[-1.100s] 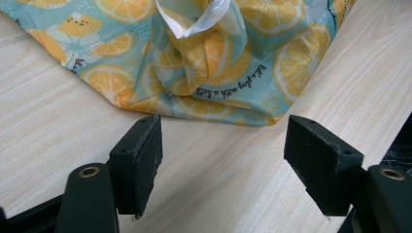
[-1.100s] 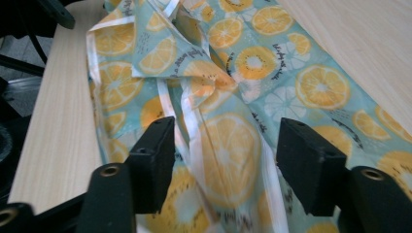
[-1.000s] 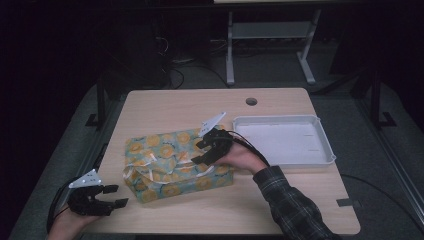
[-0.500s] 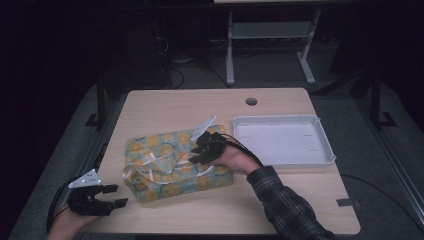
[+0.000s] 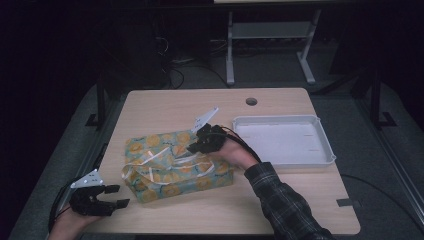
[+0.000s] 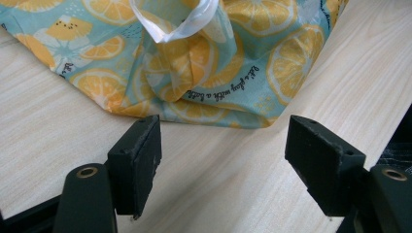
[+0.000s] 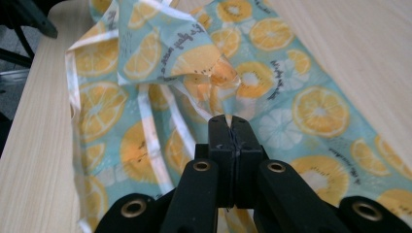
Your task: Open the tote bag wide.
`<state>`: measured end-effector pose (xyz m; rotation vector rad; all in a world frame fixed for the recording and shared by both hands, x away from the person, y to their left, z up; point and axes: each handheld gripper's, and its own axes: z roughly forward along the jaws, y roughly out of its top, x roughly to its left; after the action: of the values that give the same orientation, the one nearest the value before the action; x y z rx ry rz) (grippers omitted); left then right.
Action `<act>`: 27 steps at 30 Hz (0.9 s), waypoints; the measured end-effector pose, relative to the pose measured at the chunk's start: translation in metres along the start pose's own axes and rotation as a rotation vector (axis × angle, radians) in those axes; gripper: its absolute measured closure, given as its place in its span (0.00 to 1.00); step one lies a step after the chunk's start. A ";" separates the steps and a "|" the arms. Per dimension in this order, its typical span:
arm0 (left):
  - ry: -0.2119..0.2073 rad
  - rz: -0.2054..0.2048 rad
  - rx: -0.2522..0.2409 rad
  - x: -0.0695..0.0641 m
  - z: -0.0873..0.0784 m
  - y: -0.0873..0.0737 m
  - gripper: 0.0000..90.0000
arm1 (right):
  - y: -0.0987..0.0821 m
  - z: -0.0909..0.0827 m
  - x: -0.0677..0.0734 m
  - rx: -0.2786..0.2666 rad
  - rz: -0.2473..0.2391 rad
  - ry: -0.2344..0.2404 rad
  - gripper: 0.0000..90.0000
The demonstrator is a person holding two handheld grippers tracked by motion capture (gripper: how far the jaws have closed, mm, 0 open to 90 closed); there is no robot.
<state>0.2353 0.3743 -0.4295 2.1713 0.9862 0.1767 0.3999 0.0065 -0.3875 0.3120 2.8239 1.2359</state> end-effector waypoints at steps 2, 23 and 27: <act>-0.002 -0.007 -0.005 -0.001 0.001 0.000 0.32 | 0.003 -0.001 -0.004 -0.004 0.001 -0.006 0.99; -0.009 0.003 -0.002 0.000 0.001 0.000 0.31 | 0.023 0.023 -0.049 0.022 0.086 -0.065 0.99; -0.010 0.000 -0.006 0.001 0.001 -0.001 0.31 | 0.019 0.035 -0.061 0.025 0.114 -0.076 0.99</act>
<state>0.2364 0.3748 -0.4310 2.1645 0.9785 0.1687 0.4671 0.0319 -0.3996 0.5167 2.7939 1.1816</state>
